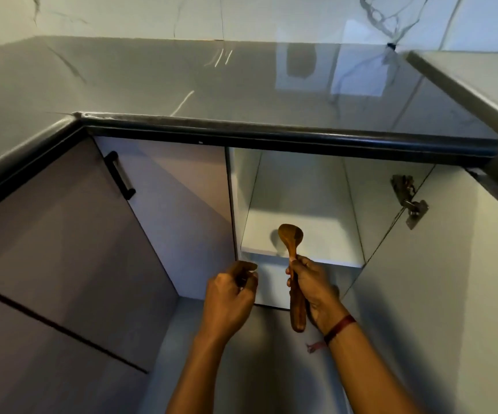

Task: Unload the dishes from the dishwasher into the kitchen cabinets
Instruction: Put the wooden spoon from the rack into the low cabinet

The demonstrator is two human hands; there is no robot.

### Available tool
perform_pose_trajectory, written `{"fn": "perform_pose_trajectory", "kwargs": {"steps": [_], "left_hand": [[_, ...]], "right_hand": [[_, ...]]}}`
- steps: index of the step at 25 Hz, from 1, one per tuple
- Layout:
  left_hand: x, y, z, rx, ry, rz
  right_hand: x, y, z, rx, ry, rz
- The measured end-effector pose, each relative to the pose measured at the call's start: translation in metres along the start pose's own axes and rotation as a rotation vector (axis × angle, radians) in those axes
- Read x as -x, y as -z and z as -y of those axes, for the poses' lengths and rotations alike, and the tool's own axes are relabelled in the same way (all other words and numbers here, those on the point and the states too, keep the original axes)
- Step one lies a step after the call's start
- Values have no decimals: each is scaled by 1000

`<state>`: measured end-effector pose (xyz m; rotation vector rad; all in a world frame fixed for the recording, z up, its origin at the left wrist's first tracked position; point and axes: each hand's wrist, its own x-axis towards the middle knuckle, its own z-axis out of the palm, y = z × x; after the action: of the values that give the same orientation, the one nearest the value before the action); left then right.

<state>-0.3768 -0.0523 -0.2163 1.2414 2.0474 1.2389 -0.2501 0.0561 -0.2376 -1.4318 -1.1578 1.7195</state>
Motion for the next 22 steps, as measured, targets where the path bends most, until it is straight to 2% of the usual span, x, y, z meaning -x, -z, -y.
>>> {"fn": "perform_pose_trajectory", "kwargs": {"steps": [7,14,19,22], "left_hand": [[-34,-10,5,-37,79,26],[-57,3,33,-78,0,96],[-67,20,57,-50,14,115],[-69,25,70,-40,14,100]], "right_hand": [[-56,-17,8,1,65,64],[-113,-48,20,-75,31,96],[-152,-76,17,-120,-47,-127],[-173,-91,16,-106,-85,-193]]}}
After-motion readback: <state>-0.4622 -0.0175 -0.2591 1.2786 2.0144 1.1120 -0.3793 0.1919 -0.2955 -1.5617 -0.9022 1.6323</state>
